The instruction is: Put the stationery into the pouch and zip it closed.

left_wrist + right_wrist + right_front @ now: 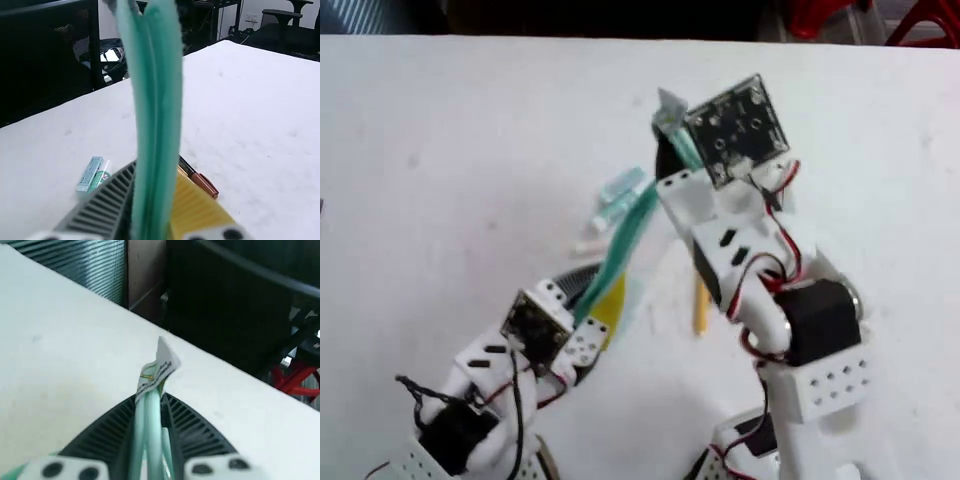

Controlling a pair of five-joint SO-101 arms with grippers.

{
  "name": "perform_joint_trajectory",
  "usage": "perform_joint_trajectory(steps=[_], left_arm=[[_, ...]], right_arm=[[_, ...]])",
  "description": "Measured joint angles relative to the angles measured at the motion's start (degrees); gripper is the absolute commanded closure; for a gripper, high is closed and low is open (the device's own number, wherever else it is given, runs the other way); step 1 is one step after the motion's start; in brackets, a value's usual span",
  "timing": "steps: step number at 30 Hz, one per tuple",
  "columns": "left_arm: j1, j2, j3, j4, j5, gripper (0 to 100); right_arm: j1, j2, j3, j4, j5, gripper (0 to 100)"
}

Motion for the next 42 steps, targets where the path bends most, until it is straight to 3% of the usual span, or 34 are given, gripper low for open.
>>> perform_joint_trajectory(steps=[7,13,16,20,26,37,42], left_arm=[[0.18,0.00,0.00,0.62,-0.35,97],[-0.70,0.00,-0.79,1.93,0.70,81],[-4.04,1.05,-3.08,4.31,3.69,80],[-5.98,0.53,-6.86,7.56,4.92,83],[-5.98,0.18,-8.18,9.05,5.01,98],[-6.24,1.05,-9.05,9.32,2.55,98],[-9.67,1.05,-9.14,8.00,2.46,98]], right_arm=[[-4.84,0.35,-1.32,10.02,-0.26,98.1],[-7.03,-0.44,-2.20,13.63,1.14,98.1],[-8.26,-0.44,-2.46,14.51,1.14,98.1],[-10.11,-0.44,-2.64,14.68,1.58,98.1],[-10.37,-0.35,-2.29,13.89,1.67,98.1],[-3.16,-0.97,-7.82,14.86,1.76,98.1],[-2.02,-5.89,-10.99,21.10,1.76,98.1]])
